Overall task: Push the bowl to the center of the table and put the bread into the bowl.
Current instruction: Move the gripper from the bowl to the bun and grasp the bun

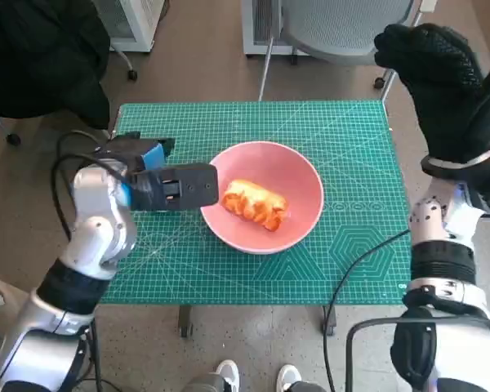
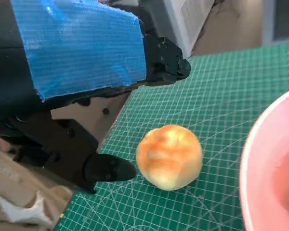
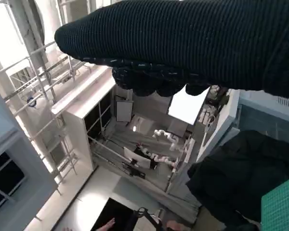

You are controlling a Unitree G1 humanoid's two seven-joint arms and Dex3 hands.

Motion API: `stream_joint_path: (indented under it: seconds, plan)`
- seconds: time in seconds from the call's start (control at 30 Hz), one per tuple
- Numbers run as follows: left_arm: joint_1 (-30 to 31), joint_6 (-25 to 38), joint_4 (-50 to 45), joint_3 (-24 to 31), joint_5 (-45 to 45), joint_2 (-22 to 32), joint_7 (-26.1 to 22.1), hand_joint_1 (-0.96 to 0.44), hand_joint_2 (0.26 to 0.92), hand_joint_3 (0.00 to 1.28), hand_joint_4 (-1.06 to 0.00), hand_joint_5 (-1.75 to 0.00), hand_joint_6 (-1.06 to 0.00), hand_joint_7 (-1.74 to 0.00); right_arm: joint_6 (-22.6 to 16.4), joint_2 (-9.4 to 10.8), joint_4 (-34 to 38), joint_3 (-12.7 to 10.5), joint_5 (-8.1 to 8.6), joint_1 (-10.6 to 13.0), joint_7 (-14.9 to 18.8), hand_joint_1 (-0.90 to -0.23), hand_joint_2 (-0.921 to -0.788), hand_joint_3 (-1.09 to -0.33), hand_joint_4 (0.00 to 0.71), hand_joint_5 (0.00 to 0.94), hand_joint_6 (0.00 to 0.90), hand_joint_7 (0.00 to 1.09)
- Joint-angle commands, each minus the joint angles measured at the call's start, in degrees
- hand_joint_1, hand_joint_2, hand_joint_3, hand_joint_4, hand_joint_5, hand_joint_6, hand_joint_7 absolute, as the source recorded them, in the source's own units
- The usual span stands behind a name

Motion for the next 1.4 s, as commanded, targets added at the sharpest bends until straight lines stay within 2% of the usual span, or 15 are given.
stream_joint_path:
  seconds: [0.03, 0.13, 0.27, 0.47, 0.67, 0.87, 0.93, 0.97, 1.03, 1.07, 1.13, 1.17, 1.23, 1.33, 1.4]
  plan:
    - [-3.03, -0.18, 5.17, -1.42, -0.07, -1.48, 1.47, -0.05, 0.537, 0.46, 0.0, 0.0, -0.19, 0.0, 0.0, -0.11, 0.19, -0.04, -0.33, 0.79, -0.05, -0.768, -0.921, -0.738, 0.244, 0.003, 0.298, 0.0]
    - [-4.72, 0.2, 9.26, -1.8, -0.8, -2.69, 2.29, -0.13, 0.556, 0.35, 0.0, 0.0, -0.18, 0.0, 0.13, -0.15, 0.04, -0.07, -0.29, 0.82, -0.05, -0.768, -0.921, -0.739, 0.243, 0.002, 0.297, 0.0]
    - [-6.28, 0.28, 13.77, -2.49, -1.37, -4.03, 3.83, -0.13, 0.566, 0.29, 0.0, 0.0, -0.18, 0.0, 0.23, -0.18, -0.37, -0.07, -0.23, 1.03, -0.07, -0.768, -0.921, -0.739, 0.242, 0.001, 0.296, 0.0]
    - [-7.74, -0.24, 18.45, -3.62, -1.68, -5.51, 6.11, -0.11, 0.582, 0.27, 0.0, 0.0, -0.18, 0.0, 0.16, -0.19, -0.91, -0.09, -0.22, 1.42, -0.18, -0.768, -0.921, -0.74, 0.243, 0.001, 0.296, 0.0]
    - [-8.2, -1.52, 20.72, -4.3, -2.53, -6.06, 7.99, -0.03, 0.645, 0.3, -0.01, -0.01, -0.2, -0.01, 0.6, -0.5, -1.18, -0.26, -0.08, 1.6, -0.18, -0.768, -0.921, -0.741, 0.243, 0.001, 0.296, 0.0]
    - [-8.21, -4.01, 23.95, -3.86, -5.07, -6.5, 10.99, -0.07, 0.634, 0.26, -0.13, -0.04, -0.24, -0.02, 0.78, -0.62, -2.28, -0.28, -0.02, 2.12, -0.28, -0.768, -0.921, -0.741, 0.242, 0.0, 0.296, 0.0]
    - [-8.59, -5.14, 26.3, -3.6, -6.14, -6.94, 12.3, -0.06, 0.64, 0.25, -0.24, -0.09, -0.24, -0.01, 0.77, -0.63, -2.78, -0.26, -0.04, 2.39, -0.36, -0.767, -0.921, -0.742, 0.24, 0.0, 0.296, 0.0]
    - [-8.83, -5.62, 27.43, -3.58, -6.65, -7.13, 12.87, -0.05, 0.651, 0.23, -0.24, -0.24, -0.24, -0.01, 0.76, -0.63, -3.01, -0.24, -0.05, 2.51, -0.41, -0.766, -0.921, -0.742, 0.24, 0.0, 0.296, 0.0]
    - [-9.7, -6.84, 30.56, -3.89, -7.47, -7.66, 13.96, -0.03, 0.672, 0.18, -0.15, -0.9, -0.24, 0.0, 0.78, -0.63, -3.35, -0.22, -0.06, 2.71, -0.52, -0.763, -0.921, -0.742, 0.238, 0.0, 0.296, 0.0]
    - [-10.25, -7.5, 32.41, -4.0, -7.93, -7.98, 14.4, -0.02, 0.675, 0.17, -0.14, -1.03, -0.24, 0.0, 0.82, -0.63, -3.55, -0.22, -0.04, 2.83, -0.58, -0.763, -0.921, -0.742, 0.238, 0.0, 0.296, 0.0]
    - [-11.16, -8.65, 35.46, -4.26, -8.72, -8.47, 15.18, 0.0, 0.676, 0.15, -0.19, -1.45, -0.27, -0.02, 0.88, -0.63, -3.88, -0.19, -0.06, 3.03, -0.71, -0.761, -0.921, -0.743, 0.238, 0.0, 0.296, 0.0]
    - [-11.59, -9.36, 37.11, -4.43, -9.06, -8.69, 15.51, 0.0, 0.675, 0.15, -0.22, -1.51, -0.28, -0.02, 0.85, -0.66, -4.02, -0.15, -0.12, 3.13, -0.81, -0.76, -0.921, -0.743, 0.238, 0.0, 0.296, 0.0]
    - [-12.28, -10.44, 39.66, -4.74, -9.54, -9.0, 16.04, 0.0, 0.676, 0.14, -0.29, -1.65, -0.41, -0.08, 0.82, -0.74, -4.27, -0.1, -0.23, 3.33, -0.99, -0.759, -0.921, -0.744, 0.237, 0.0, 0.296, 0.0]
    - [-13.14, -11.45, 42.43, -5.15, -10.21, -9.37, 16.78, 0.0, 0.677, 0.14, -0.31, -1.71, -0.47, -0.11, 0.78, -0.81, -4.65, -0.01, -0.32, 3.57, -1.2, -0.759, -0.921, -0.744, 0.236, 0.0, 0.296, 0.0]
    - [-13.62, -12.2, 44.44, -5.4, -10.65, -9.65, 17.37, 0.0, 0.677, 0.14, -0.35, -1.73, -0.58, -0.16, 0.74, -0.85, -4.9, 0.08, -0.37, 3.72, -1.27, -0.758, -0.921, -0.744, 0.236, 0.0, 0.295, 0.0]
